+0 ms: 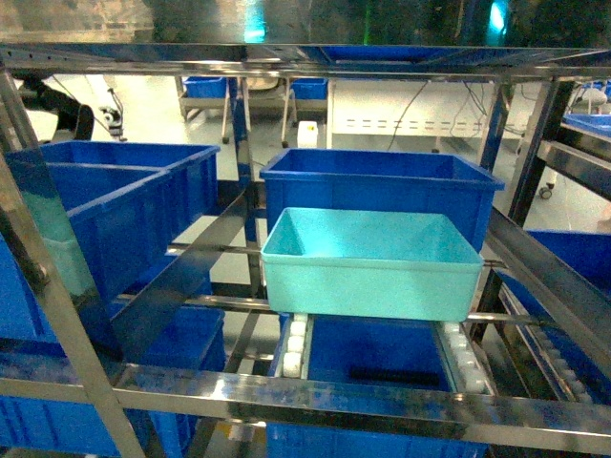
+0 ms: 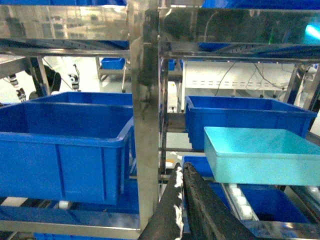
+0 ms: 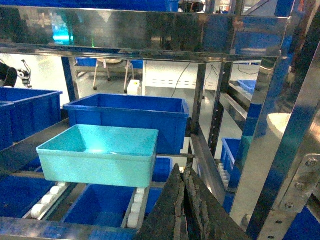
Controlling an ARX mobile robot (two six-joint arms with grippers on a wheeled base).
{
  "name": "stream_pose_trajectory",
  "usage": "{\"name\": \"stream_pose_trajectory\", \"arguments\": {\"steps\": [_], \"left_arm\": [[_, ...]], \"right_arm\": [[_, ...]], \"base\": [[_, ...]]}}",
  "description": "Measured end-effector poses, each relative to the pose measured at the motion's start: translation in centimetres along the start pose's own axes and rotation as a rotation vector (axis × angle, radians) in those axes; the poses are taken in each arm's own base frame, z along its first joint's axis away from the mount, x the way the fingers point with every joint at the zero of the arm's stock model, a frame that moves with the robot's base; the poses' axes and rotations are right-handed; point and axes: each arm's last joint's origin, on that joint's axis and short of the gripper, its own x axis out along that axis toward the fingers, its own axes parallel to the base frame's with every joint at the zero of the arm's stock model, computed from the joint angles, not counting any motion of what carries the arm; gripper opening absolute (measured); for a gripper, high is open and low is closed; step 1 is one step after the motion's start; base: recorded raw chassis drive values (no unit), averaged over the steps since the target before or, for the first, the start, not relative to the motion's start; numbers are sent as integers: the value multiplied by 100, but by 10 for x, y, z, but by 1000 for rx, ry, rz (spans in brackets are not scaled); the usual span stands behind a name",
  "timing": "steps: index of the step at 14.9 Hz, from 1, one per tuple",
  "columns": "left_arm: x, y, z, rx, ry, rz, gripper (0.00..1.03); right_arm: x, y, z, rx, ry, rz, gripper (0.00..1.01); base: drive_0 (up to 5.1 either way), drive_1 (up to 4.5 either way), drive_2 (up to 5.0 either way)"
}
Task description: Organize blue bins on left shelf correctly
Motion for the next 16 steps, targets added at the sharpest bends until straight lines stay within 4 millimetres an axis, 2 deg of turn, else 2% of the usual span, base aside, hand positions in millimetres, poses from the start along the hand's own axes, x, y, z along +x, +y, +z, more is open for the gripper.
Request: {"name": "stream_pose_trajectory", "arguments": {"steps": [5,6,12,13,16], "left_arm": [[0,0,0,0,2,1,2],[0,0,0,0,2,0,2],[0,0,0,0,1,0,2],[0,0,0,0,1,0,8],[0,0,0,0,1,0,48]], "right_arm": [[-9,0,-6,-1,55,1,2],[-13,0,-2,-1,-3,1,2],[-13,0,-3,-1,10,0,2],[-13,0,-3,-1,10,0,13],[-13,0,-3,-1,10,0,53]], "base": [[0,0,0],[0,0,0],[0,0,0],[0,0,0],[0,0,0]]}}
